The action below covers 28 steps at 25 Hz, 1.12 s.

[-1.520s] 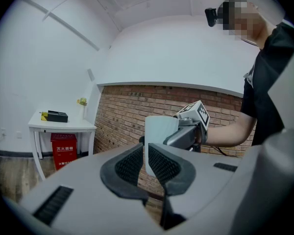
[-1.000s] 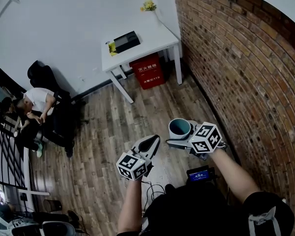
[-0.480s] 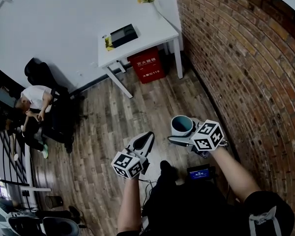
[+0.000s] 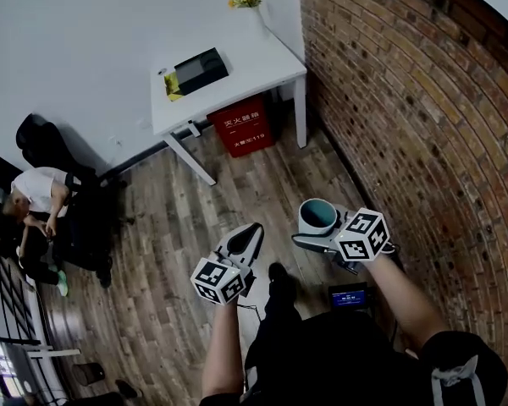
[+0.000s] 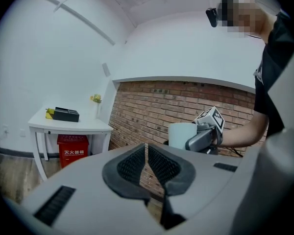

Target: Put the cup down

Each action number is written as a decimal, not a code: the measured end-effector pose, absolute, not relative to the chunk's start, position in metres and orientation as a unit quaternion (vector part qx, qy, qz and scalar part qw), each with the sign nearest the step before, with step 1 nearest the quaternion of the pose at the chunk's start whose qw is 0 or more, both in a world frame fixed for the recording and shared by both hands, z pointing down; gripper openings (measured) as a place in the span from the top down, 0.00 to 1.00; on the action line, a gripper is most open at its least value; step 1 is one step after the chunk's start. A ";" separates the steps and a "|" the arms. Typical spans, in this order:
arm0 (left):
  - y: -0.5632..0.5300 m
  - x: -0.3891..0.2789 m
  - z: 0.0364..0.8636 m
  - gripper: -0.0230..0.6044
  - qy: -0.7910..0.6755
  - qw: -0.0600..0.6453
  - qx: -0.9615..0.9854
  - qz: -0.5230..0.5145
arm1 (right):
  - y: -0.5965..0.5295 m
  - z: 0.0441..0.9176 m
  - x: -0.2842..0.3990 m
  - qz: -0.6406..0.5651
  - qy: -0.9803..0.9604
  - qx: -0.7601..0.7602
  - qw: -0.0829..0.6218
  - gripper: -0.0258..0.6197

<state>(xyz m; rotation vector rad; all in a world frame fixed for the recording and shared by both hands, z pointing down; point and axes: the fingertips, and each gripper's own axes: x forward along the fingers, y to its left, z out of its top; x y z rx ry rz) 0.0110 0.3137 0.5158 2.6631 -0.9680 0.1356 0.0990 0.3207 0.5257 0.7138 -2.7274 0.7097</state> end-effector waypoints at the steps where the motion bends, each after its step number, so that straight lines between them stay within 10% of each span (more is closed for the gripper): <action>1: 0.296 0.006 0.515 0.93 -0.334 0.148 0.929 0.050 | 0.302 0.523 0.093 0.242 -0.931 0.247 0.116 0.36; 28: -0.055 -0.082 0.547 0.93 -0.294 0.139 0.939 0.110 | -0.080 0.534 -0.015 0.252 -0.933 0.238 0.097 0.36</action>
